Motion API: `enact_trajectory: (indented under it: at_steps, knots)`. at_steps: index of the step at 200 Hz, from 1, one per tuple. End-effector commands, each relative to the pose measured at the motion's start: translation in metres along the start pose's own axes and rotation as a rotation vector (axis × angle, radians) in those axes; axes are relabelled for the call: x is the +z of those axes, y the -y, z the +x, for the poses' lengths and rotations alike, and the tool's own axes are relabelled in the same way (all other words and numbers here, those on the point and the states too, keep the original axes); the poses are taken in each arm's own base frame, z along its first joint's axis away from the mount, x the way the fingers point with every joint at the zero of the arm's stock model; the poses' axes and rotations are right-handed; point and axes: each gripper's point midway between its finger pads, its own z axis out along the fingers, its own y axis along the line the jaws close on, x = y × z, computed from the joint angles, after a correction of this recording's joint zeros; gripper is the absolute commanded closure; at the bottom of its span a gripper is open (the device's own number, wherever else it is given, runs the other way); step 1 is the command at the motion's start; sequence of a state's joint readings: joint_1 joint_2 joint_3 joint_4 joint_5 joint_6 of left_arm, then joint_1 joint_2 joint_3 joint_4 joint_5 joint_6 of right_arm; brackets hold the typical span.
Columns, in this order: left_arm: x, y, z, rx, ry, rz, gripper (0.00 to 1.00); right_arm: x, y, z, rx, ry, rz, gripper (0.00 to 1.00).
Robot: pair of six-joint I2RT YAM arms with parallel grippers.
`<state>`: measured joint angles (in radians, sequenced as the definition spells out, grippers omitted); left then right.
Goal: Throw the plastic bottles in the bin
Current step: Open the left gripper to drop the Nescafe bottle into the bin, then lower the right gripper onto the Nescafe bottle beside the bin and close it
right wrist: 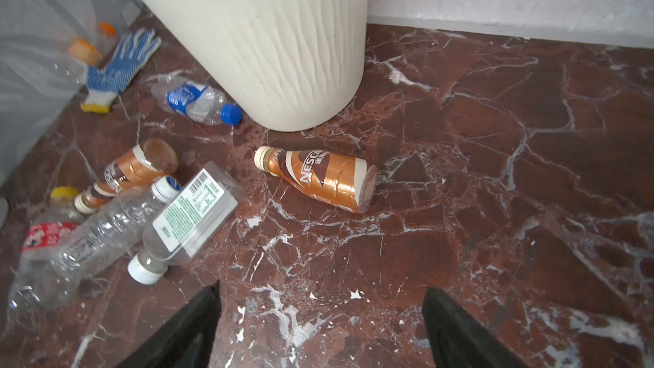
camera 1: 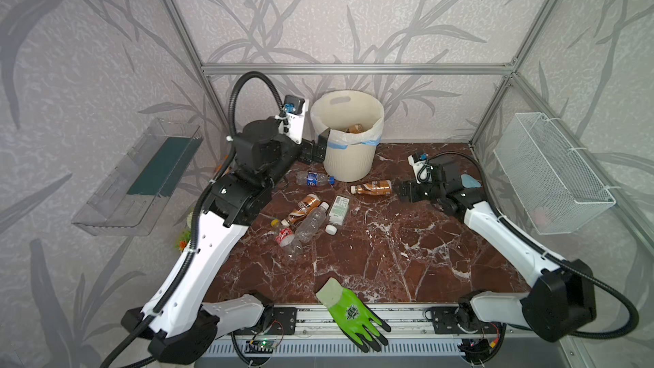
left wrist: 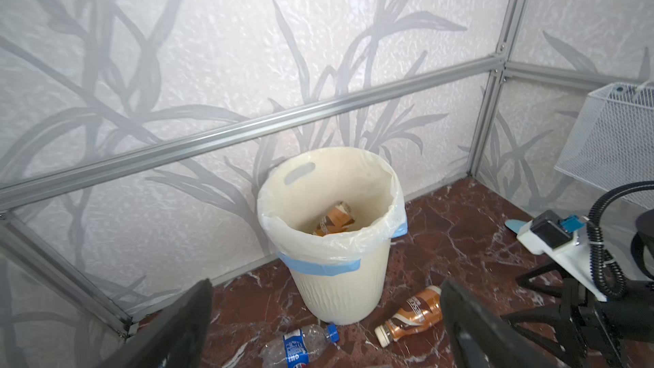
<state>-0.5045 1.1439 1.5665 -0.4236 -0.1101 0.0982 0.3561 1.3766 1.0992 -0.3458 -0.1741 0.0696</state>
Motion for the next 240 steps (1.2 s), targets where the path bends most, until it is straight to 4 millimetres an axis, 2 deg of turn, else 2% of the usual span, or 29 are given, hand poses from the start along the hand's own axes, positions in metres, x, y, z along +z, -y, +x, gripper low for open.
enact_trajectory:
  at_steps: [1, 24, 50, 67, 73, 88, 102, 143, 169, 182, 240]
  knots:
    - [-0.010, -0.019, 0.022, 0.016, 0.021, -0.110, 0.01, 0.006, -0.010, 0.016, -0.217, -0.149, -0.032, 0.09]
    - [-0.029, -0.028, 0.070, 0.027, -0.049, -0.160, 0.01, 0.026, -0.021, 0.011, -0.423, -0.169, -0.029, 0.08]
    - [-0.043, -0.027, 0.124, 0.025, -0.129, -0.162, 0.01, 0.053, -0.030, 0.016, -0.602, -0.231, -0.079, 0.08]
    - [-0.051, -0.030, 0.152, 0.014, -0.157, -0.188, 0.01, 0.068, -0.028, 0.013, -0.710, -0.231, -0.080, 0.08]
    - [-0.053, -0.030, 0.161, 0.016, -0.162, -0.190, 0.01, 0.081, -0.024, 0.018, -0.745, -0.250, -0.072, 0.08]
    - [-0.057, -0.031, 0.179, 0.009, -0.163, -0.207, 0.01, 0.097, -0.015, 0.015, -0.815, -0.240, -0.028, 0.09]
    - [-0.059, -0.031, 0.193, 0.009, -0.161, -0.216, 0.01, 0.109, -0.013, 0.019, -0.899, -0.254, -0.042, 0.08]
    - [-0.054, -0.026, 0.204, 0.002, -0.172, -0.194, 0.01, 0.141, -0.004, 0.022, -0.982, -0.298, -0.028, 0.10]
    - [-0.047, -0.022, 0.210, 0.007, -0.202, -0.176, 0.01, 0.161, -0.003, 0.013, -1.002, -0.239, -0.004, 0.11]
    - [-0.045, -0.022, 0.211, 0.006, -0.209, -0.177, 0.01, 0.169, -0.002, 0.014, -1.014, -0.226, -0.005, 0.11]
    - [-0.044, -0.029, 0.209, -0.045, -0.194, -0.176, 0.03, 0.187, 0.001, 0.032, -1.002, -0.270, -0.079, 0.11]
